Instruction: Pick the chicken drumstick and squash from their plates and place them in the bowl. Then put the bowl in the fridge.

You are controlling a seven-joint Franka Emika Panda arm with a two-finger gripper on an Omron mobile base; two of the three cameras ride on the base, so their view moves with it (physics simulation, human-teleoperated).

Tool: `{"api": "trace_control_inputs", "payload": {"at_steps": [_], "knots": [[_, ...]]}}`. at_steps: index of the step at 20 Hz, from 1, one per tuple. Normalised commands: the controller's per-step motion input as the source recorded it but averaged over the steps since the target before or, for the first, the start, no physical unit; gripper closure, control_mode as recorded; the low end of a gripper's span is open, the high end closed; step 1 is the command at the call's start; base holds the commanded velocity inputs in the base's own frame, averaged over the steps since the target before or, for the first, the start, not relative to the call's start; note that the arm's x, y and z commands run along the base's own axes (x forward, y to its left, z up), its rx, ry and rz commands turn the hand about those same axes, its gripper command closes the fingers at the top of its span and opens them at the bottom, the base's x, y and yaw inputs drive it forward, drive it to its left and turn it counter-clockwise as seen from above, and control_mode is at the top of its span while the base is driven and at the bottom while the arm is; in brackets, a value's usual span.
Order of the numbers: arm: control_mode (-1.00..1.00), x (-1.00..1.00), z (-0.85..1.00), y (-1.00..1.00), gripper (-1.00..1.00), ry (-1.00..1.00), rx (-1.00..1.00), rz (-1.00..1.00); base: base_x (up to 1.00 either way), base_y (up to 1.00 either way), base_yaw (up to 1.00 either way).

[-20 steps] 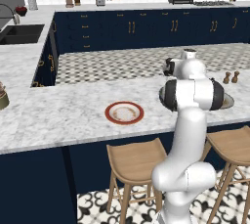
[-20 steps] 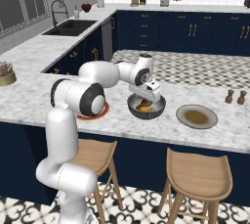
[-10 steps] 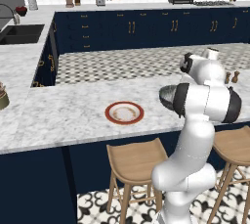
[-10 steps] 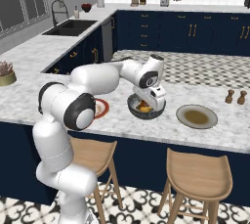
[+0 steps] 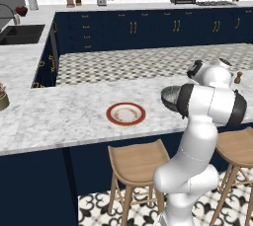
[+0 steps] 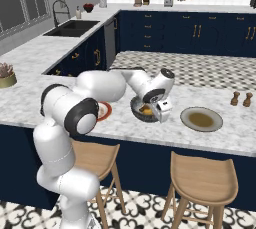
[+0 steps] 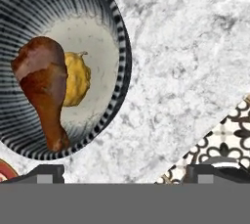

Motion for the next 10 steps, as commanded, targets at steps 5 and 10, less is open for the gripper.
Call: {"api": "trace_control_inputs", "payload": {"at_steps": [5, 10], "knots": [[-1.0, 0.09, -0.16, -0.19, -1.0, -0.15, 0.0, -0.01, 0.0, 0.0, 0.0], [-1.0, 0.38, -0.22, -0.19, -1.0, -0.01, -0.01, -0.01, 0.0, 0.0, 0.0]]}}
